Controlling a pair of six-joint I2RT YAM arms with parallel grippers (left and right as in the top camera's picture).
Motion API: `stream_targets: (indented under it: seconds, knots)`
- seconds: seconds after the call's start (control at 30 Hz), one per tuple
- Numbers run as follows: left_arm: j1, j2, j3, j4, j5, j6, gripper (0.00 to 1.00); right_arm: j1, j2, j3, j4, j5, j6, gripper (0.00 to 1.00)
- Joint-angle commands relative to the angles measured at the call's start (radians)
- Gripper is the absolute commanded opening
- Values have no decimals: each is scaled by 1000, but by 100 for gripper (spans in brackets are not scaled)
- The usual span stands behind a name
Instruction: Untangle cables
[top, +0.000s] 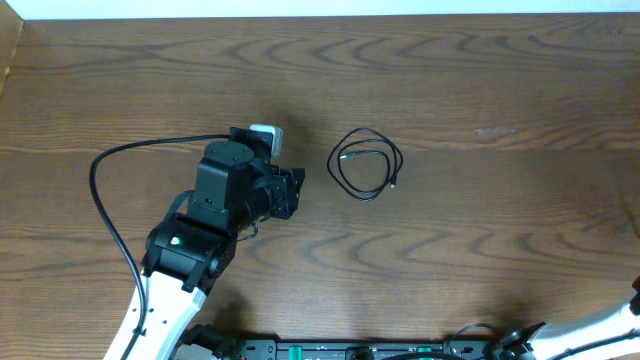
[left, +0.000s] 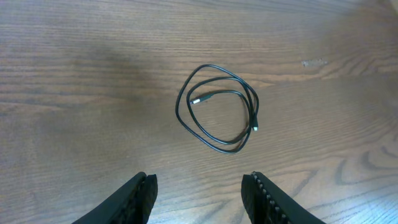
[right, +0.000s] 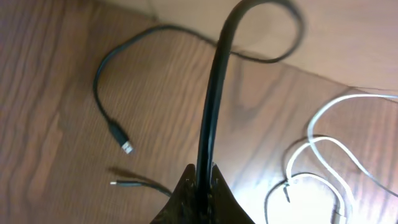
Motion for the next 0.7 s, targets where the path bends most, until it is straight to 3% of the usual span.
stream_targets:
  seconds: [0.0,0.33,0.67]
  knots:
    - [2,0,-3,3,-2,13,50,52,54,16,2,-21,-84,1]
    - [2,0,-3,2,-2,9,50,135,149,16,3,-5,-2,1]
    - [2,1,-3,3,9,2,50,185,174,16,3,3,-15,1]
